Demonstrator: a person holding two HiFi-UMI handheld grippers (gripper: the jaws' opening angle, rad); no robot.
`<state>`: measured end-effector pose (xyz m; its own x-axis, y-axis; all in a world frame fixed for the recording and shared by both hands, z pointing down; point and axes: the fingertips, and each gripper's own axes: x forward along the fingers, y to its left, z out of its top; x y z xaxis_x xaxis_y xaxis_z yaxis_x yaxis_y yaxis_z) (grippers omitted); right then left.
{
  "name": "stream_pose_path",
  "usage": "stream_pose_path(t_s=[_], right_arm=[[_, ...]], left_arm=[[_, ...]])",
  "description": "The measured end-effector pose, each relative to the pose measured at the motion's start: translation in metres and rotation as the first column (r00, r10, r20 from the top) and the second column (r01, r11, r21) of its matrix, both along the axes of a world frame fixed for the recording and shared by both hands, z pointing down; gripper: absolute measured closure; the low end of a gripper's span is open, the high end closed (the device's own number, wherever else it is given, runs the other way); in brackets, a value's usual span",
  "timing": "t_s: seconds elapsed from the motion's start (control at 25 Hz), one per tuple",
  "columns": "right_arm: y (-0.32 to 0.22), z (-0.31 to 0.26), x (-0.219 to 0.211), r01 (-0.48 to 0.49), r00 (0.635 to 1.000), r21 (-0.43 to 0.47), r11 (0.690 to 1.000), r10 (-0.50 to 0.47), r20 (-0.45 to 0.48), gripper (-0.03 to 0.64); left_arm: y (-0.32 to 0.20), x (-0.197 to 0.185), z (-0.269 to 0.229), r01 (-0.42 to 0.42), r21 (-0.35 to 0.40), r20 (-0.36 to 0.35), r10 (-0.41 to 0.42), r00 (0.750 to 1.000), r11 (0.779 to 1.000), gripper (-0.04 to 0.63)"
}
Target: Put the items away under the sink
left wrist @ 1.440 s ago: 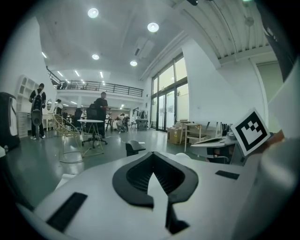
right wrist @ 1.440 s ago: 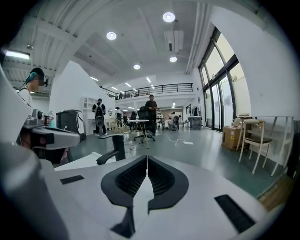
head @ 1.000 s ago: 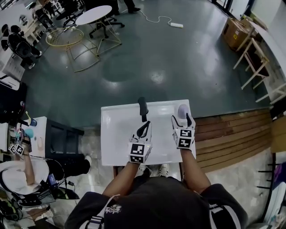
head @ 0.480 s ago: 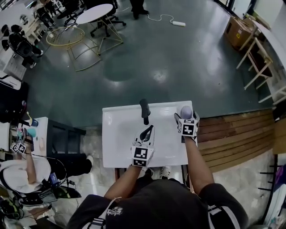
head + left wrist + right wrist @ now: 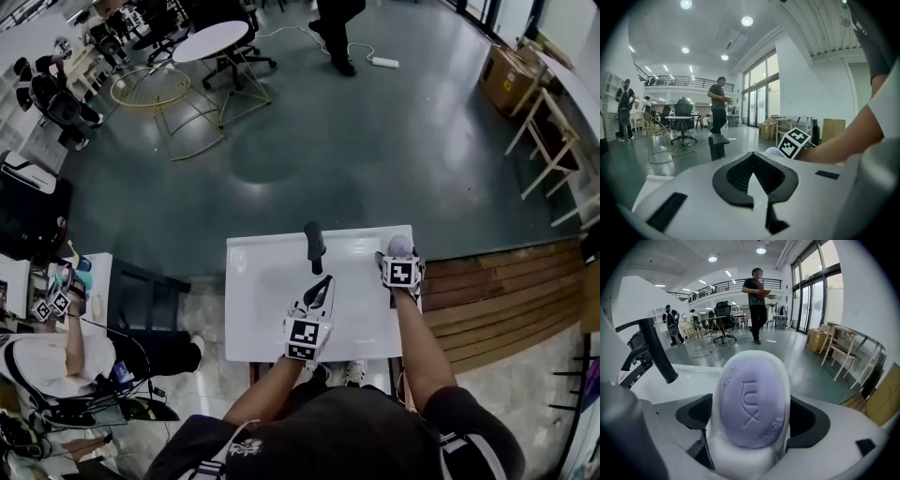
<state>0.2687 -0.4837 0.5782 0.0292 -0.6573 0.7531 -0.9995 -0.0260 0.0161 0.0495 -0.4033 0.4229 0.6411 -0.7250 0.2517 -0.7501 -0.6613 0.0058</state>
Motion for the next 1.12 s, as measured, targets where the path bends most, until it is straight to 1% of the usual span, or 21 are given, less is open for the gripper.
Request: stream_pose_path(t_s=[0.24, 0.44, 0.6, 0.76, 0.96, 1.12], right_arm=[[-0.005, 0.001, -0.001, 0.023, 1.000, 0.025, 0.999, -0.023, -0.001, 0.141], [0.001, -0.007, 0.002, 0.028, 1.000, 0.027, 0.999, -0.028, -0.003, 0.144], [0.005, -0.008, -0.001, 0.057, 0.998, 0.026, 0.998, -0.058, 0.015, 0.144], [0.013, -0.025, -0.010, 0.081, 0.996, 0.065, 0.995, -0.083, 0.029, 0.146], [0.039, -0.047, -0.020, 0.140, 0.990, 0.097, 0.985, -0.142, 0.013, 0.146], [0.071, -0.061, -0.020, 0.173, 0.984, 0.120, 0.977, -0.177, 0.022, 0.146]], left_arm=[[-0.002, 0.001, -0.001, -0.005, 0.011, 0.005, 0.005, 1.000, 1.000, 0.589], [0.005, -0.003, -0.001, 0.008, 0.005, 0.023, -0.008, 1.000, 1.000, 0.588], [0.005, -0.005, 0.001, 0.024, 0.006, 0.031, -0.024, 0.999, 1.000, 0.589], [0.008, -0.007, 0.002, 0.049, -0.001, 0.027, -0.048, 0.998, 0.999, 0.588], [0.019, -0.011, -0.009, 0.094, 0.010, 0.023, -0.094, 0.995, 0.996, 0.588], [0.035, -0.011, -0.012, 0.128, 0.009, 0.016, -0.128, 0.992, 0.992, 0.589]])
